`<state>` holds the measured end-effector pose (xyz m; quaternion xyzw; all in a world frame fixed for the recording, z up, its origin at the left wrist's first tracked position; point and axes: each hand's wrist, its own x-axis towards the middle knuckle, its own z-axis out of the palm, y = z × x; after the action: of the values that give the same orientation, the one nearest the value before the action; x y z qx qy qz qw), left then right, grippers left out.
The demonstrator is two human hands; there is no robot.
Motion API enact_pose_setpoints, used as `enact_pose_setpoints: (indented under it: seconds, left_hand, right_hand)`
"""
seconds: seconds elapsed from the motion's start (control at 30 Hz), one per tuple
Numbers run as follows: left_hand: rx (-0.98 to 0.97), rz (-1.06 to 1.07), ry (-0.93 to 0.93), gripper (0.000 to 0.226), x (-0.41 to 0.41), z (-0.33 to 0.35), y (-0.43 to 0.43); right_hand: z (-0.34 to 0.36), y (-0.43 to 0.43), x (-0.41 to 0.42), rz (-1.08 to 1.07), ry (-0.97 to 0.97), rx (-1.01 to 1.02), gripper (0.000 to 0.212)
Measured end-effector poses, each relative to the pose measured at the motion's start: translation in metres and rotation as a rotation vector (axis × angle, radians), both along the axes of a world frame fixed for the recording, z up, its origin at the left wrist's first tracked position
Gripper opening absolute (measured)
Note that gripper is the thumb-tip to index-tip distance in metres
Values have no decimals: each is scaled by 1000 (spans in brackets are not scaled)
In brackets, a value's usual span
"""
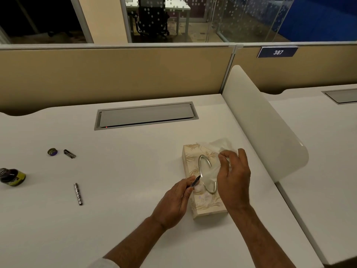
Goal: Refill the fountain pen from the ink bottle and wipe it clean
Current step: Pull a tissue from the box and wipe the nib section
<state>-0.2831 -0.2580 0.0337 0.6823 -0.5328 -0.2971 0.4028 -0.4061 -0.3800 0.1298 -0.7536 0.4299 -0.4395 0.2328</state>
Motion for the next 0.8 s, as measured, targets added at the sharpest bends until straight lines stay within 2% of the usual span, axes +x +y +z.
enact_pose_setpoints:
  seconds: [0.2,0.43,0.6,0.8]
  left_hand:
    - [-51,111,138,20,-9,19,3]
    - [-284,454,263,34,-6,58,8]
    - [-241,474,411,28,3,92,28]
    - [-194,455,492,29,8,116,60]
  right_hand:
    - [8,3,-1,-44,-22,56,9]
    - [17,18,0,43,-260,360,6]
    - [26,36,11,128,-459,729,12]
    - [36,67,30,237,-494,829,25]
